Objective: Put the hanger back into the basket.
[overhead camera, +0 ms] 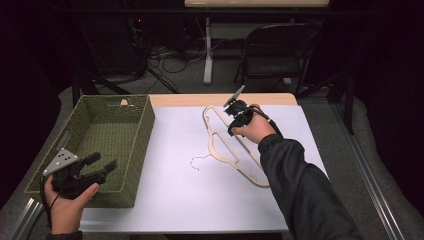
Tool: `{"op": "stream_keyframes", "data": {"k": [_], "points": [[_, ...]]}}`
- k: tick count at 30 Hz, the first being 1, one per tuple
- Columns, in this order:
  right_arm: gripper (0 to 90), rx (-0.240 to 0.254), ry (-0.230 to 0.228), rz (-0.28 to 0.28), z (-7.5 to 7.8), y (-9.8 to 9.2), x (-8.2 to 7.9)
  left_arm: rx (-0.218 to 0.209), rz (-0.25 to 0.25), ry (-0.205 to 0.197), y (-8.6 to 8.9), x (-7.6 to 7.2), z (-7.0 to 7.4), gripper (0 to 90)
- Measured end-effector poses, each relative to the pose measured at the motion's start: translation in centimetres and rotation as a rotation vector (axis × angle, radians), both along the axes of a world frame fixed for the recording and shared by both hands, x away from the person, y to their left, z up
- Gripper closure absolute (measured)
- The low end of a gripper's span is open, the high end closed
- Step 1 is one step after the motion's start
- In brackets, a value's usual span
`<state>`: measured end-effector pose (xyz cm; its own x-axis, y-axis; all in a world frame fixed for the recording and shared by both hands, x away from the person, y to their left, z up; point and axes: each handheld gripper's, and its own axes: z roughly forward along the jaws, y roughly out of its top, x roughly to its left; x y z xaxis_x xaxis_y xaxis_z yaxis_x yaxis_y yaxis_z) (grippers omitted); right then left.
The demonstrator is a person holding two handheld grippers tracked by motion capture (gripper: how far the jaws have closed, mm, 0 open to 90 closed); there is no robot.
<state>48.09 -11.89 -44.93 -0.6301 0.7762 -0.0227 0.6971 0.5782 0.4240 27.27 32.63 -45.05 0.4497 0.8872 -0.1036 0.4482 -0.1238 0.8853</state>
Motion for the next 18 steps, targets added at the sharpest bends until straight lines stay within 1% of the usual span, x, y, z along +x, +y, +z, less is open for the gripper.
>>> {"op": "stream_keyframes", "data": {"k": [1, 2, 3, 4, 5, 6, 7, 8, 9, 10, 11, 12, 15, 16, 17, 18], "points": [[59.4, -0.022, 0.03, 0.005, -0.2, 0.1, 0.2, 0.0, 0.001, 0.001, 0.0, 0.0, 0.0, 30.7], [59.4, 0.0, 0.013, 0.003, -0.8, 0.2, 0.3, -0.001, 0.002, 0.001, 0.0, 0.0, 0.0, 30.7], [59.4, -0.004, 0.014, 0.002, -1.1, 0.3, 0.4, 0.0, 0.002, 0.001, 0.0, 0.0, 0.0, 30.7], [59.4, -0.046, 0.058, -0.007, -1.0, 0.5, 0.4, 0.001, 0.002, 0.001, 0.0, 0.0, 0.0, 30.7], [59.8, -0.06, 0.083, 0.017, -1.1, 0.5, 0.7, 0.0, 0.001, 0.001, 0.0, 0.0, 0.0, 30.7], [60.8, -0.06, 0.092, 0.001, -1.8, 0.9, 0.8, 0.001, 0.001, 0.001, 0.0, 0.0, 0.0, 30.7], [60.8, -0.06, 0.092, 0.001, -1.8, 0.9, 0.8, 0.002, 0.001, 0.001, 0.0, -0.1, 0.0, 30.7], [61.4, -0.073, 0.093, 0.011, -2.4, 1.3, 0.9, -0.001, 0.002, 0.0, 0.0, -0.1, 0.0, 30.6], [61.8, -0.116, 0.126, 0.011, -2.3, 1.6, 1.0, -0.001, 0.003, 0.0, 0.0, -0.1, 0.0, 30.7], [62.3, -0.073, 0.096, 0.008, -3.0, 1.8, 0.9, -0.002, 0.003, -0.002, 0.0, -0.1, 0.0, 30.7], [62.9, -0.096, 0.115, 0.026, -3.0, 1.9, 1.1, -0.001, 0.002, 0.0, 0.1, -0.2, 0.0, 30.7], [63.6, -0.092, 0.124, 0.024, -3.2, 2.1, 1.1, -0.002, 0.004, -0.002, 0.1, -0.2, 0.0, 30.7], [63.9, -0.078, 0.122, 0.019, -3.6, 2.4, 1.3, -0.002, 0.004, -0.002, 0.1, -0.2, 0.0, 30.7], [63.9, -0.102, 0.127, 0.026, -3.7, 2.5, 1.5, -0.001, 0.003, -0.002, 0.1, -0.2, 0.0, 30.7], [64.1, -0.071, 0.124, 0.005, -4.2, 2.6, 1.5, -0.001, 0.004, -0.003, 0.1, -0.2, 0.0, 30.7], [64.2, -0.084, 0.133, 0.014, -4.3, 2.6, 1.6, -0.001, 0.003, -0.001, 0.2, -0.2, 0.0, 30.7]]}}
